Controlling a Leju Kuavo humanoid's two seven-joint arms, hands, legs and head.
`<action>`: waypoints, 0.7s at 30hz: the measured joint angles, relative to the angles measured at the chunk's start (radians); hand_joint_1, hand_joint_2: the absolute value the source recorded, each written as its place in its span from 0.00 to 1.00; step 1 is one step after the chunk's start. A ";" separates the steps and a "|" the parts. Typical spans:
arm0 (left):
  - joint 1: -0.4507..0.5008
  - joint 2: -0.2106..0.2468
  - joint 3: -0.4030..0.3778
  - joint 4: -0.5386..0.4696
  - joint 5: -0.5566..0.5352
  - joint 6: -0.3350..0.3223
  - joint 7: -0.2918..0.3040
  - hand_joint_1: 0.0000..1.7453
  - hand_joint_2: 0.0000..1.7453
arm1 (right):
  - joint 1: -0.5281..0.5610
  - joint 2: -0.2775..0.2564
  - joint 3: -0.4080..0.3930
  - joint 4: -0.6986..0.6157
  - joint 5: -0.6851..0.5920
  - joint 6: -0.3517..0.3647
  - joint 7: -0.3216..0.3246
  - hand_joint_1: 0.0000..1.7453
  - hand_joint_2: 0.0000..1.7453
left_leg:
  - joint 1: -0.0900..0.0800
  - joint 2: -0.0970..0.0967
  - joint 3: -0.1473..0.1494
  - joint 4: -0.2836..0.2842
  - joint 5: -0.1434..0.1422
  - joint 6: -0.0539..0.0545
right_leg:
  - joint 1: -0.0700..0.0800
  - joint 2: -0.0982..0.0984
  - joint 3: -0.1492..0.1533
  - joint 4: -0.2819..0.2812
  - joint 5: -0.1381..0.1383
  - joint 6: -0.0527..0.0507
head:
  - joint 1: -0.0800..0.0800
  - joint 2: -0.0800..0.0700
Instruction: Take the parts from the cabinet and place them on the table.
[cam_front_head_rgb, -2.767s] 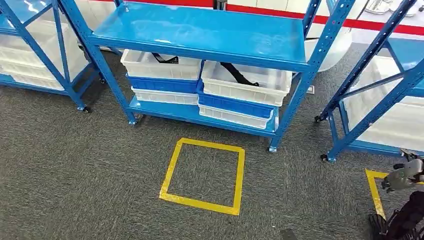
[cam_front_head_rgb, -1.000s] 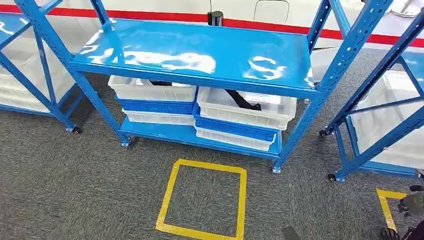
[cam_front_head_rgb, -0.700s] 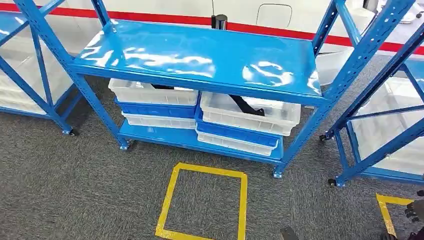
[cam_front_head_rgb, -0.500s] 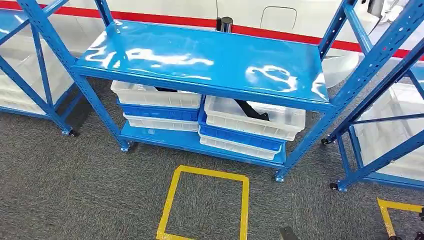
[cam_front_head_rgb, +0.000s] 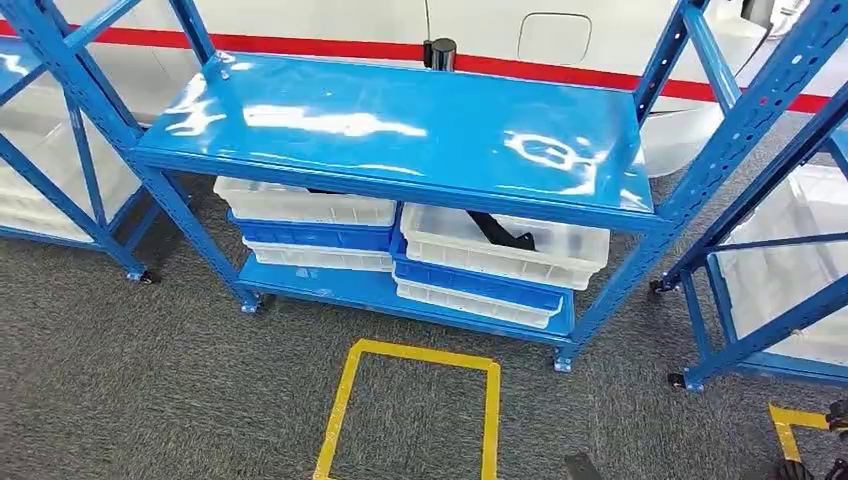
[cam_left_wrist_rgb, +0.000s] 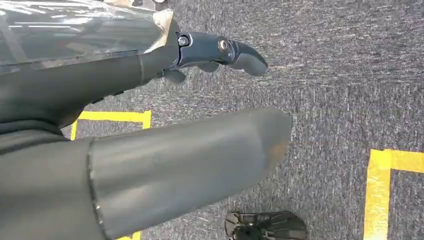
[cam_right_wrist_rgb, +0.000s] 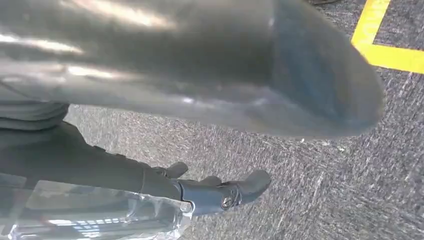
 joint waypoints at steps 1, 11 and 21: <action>0.000 0.000 0.000 -0.001 0.000 0.000 0.000 0.00 0.00 | 0.000 0.001 -0.001 0.000 0.001 0.000 0.000 0.00 0.00 | 0.000 0.000 0.000 -0.001 0.000 -0.001 | 0.000 0.000 0.000 0.000 0.000 0.000 | 0.000 0.000; -0.001 -0.003 0.000 -0.006 -0.004 0.000 0.001 0.00 0.00 | -0.001 0.008 -0.004 -0.003 0.004 0.000 -0.002 0.00 0.00 | 0.010 0.018 0.023 -0.049 0.035 0.013 | -0.003 0.002 -0.043 0.078 -0.037 0.008 | 0.003 0.000; -0.003 -0.006 0.001 -0.006 -0.008 0.000 0.003 0.00 0.00 | -0.003 0.006 -0.006 -0.004 0.008 0.001 -0.002 0.00 0.00 | 0.018 0.084 0.042 -0.031 -0.012 -0.047 | -0.029 -0.049 0.001 -0.004 0.008 0.039 | 0.000 0.000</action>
